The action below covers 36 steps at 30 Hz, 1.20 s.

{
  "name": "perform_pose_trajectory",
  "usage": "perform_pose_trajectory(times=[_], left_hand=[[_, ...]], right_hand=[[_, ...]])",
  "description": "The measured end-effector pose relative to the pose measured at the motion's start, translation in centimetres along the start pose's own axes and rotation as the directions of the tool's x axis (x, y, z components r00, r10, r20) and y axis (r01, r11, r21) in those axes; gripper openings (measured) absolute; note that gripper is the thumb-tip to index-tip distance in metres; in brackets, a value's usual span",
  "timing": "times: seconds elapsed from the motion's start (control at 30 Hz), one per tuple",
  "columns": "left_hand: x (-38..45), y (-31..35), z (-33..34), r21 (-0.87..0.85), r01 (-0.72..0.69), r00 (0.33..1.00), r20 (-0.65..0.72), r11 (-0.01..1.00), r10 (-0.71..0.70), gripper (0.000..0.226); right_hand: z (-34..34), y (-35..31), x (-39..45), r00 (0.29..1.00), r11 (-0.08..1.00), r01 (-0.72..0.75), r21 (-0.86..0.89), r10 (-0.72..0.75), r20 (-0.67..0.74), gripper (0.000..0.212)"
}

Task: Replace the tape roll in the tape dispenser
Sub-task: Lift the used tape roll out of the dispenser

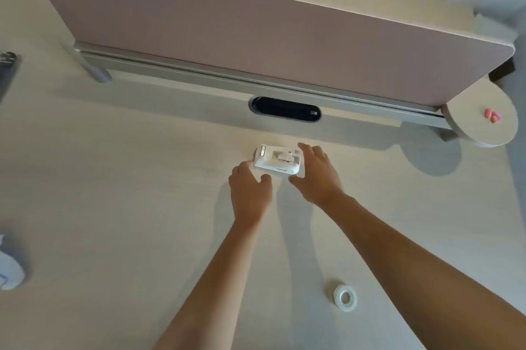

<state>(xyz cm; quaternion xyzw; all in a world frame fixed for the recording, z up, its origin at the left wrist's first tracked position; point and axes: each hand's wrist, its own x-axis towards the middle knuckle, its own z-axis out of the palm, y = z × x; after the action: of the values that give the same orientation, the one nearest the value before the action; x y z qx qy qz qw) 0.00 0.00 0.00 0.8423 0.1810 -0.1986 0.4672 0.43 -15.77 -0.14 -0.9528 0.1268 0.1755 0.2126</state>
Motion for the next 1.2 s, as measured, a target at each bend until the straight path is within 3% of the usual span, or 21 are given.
perform_pose_trajectory(times=[0.2, 0.47, 1.2], left_hand=[[2.4, -0.4, 1.3, -0.008, -0.086, 0.994, 0.072, 0.996, 0.087, 0.067], [1.0, -1.8, 2.0, -0.059, -0.082, 0.994, 0.064, 0.995, 0.086, 0.068], [-16.0, -12.6, -0.2, -0.014, 0.021, 0.993, 0.12, 1.0, -0.019, 0.071]], right_hand=[[1.3, 0.6, 2.2, 0.997, 0.997, 0.078, -0.026, -0.078, -0.005, 0.066], [1.9, 0.8, 1.1, 0.996, 0.998, 0.063, 0.006, -0.062, -0.058, 0.061], [9.4, 2.8, -17.4, 0.998, 0.991, 0.068, 0.118, -0.068, -0.004, 0.058]])
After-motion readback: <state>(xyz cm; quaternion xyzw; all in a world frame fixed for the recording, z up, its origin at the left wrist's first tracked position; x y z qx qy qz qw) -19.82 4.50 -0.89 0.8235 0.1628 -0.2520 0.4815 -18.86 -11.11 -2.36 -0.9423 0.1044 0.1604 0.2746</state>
